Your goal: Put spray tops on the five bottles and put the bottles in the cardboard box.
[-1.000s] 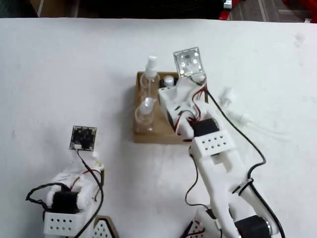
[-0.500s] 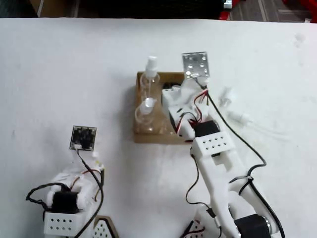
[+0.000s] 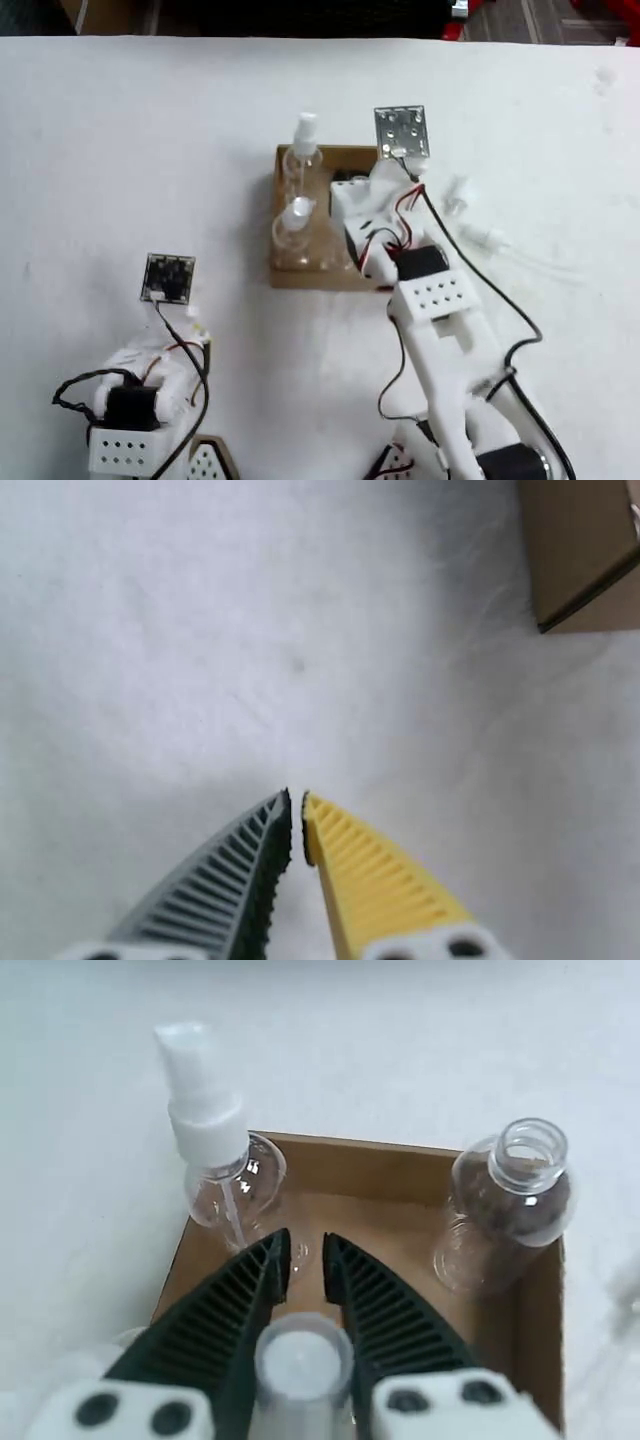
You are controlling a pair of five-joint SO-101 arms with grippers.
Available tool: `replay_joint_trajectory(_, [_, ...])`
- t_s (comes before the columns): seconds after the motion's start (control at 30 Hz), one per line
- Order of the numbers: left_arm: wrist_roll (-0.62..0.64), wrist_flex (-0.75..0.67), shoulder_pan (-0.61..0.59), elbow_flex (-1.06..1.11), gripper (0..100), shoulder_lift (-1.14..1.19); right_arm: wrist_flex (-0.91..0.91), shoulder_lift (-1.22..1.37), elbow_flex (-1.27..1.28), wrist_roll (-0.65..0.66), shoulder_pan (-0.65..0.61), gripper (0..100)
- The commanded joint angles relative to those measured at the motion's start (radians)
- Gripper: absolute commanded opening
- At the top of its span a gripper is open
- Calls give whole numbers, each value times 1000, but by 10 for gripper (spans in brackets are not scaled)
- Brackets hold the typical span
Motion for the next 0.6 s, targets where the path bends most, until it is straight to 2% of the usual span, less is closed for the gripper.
replay_joint_trajectory(0.0, [-11, -3, 10, -2, 24, -1, 7, -94, 35, -9, -35, 130])
replay_joint_trajectory(0.57, [-11, -3, 10, -2, 24, -1, -30, -222, 75, -9, -51, 151])
